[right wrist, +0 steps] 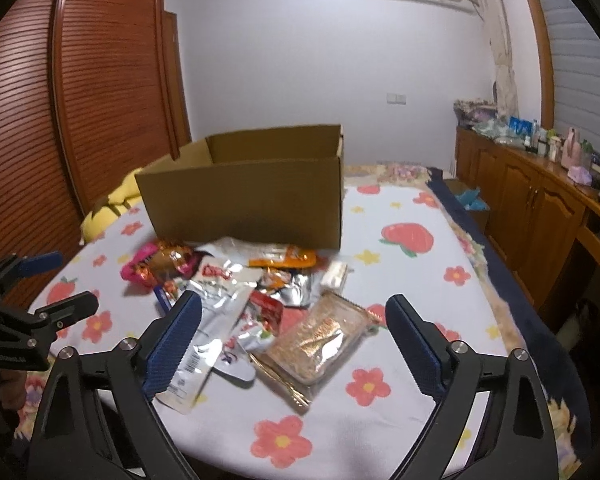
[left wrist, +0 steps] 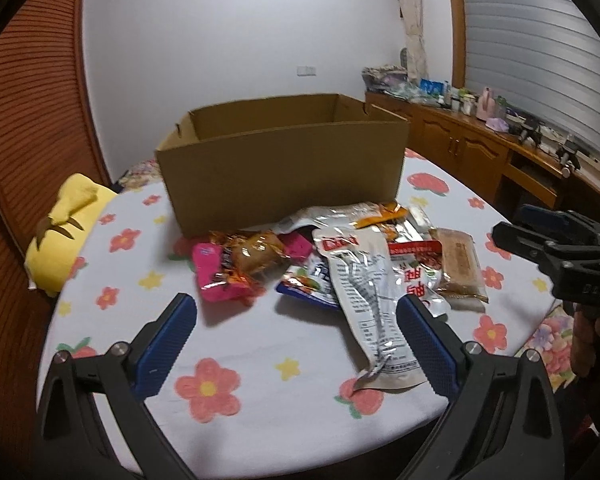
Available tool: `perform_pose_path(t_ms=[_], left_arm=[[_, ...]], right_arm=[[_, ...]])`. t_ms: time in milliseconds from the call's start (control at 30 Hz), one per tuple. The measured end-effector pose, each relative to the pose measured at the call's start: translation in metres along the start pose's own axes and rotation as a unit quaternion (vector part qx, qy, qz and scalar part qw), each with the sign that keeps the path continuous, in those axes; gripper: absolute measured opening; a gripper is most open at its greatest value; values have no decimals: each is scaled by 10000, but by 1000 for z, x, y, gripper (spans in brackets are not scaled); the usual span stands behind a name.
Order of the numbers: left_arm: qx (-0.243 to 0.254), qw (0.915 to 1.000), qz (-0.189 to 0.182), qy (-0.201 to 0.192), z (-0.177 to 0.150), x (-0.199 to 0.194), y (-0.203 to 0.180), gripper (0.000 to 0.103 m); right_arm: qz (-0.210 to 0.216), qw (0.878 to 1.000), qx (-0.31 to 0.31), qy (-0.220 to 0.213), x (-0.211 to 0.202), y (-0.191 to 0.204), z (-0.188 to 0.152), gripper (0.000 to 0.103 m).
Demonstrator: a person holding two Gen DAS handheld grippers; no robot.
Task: Organize snacks
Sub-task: 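Lower the right gripper onto the clear golden snack bag while the left gripper approaches the white red-label packet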
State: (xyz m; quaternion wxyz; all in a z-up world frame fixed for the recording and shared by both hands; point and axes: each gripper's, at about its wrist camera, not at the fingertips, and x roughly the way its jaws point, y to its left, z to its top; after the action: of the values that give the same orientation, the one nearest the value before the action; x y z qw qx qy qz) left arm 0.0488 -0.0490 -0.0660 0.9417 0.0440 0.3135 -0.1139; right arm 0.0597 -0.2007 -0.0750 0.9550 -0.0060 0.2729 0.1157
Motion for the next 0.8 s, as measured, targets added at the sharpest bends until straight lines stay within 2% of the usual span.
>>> perform_pose_path(t_ms=[167,500,667,800], left_arm=[[-31,9994,-220,253,-1,19,-4,94],[-51,9976,-426,552,-1,44,-5,88],[-74,9955,-629,704,2,52,-9,87],[-69,9936,-751,841,3,59,-15,80]], right_arm=[[105,9992,129,366,20,-13,-6,84],[295,9926,430,1094,71,-31,-8,80],[274,9898,463,1318,86,-34,-7,75],[204,9890,347,1423,88,-38,-9,73]])
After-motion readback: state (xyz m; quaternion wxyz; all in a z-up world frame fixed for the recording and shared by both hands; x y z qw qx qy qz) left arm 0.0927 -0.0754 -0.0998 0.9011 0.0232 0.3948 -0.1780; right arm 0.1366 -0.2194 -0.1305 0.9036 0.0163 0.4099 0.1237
